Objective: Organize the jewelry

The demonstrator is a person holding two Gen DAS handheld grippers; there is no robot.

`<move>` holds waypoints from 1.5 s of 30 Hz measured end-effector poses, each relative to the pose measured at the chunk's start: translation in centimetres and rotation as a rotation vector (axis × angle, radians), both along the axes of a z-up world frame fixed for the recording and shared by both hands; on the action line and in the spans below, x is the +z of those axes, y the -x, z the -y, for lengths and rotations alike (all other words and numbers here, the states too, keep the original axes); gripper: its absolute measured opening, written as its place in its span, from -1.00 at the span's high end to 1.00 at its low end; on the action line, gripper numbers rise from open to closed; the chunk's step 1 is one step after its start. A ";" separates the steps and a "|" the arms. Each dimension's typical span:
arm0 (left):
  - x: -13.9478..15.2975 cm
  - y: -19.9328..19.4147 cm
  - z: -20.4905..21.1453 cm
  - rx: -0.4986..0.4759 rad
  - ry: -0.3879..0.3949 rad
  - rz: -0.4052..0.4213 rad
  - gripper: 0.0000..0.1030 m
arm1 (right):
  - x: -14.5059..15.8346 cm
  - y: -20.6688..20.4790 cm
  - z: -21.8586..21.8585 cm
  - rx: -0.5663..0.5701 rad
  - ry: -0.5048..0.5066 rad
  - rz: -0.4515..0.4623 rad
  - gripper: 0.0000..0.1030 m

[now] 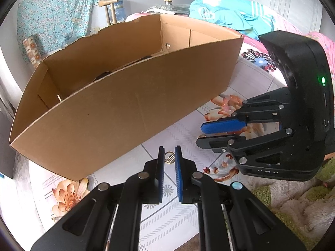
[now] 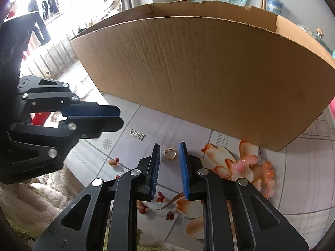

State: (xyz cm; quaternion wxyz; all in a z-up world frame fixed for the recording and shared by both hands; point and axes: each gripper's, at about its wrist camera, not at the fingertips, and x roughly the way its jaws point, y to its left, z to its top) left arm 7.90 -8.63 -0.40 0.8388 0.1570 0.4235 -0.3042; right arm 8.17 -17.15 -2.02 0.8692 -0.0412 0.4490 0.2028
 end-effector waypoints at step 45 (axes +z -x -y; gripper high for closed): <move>9.6 -2.9 -1.7 -0.002 0.237 0.101 0.82 | 12.2 1.5 6.3 -0.063 -0.236 0.231 0.84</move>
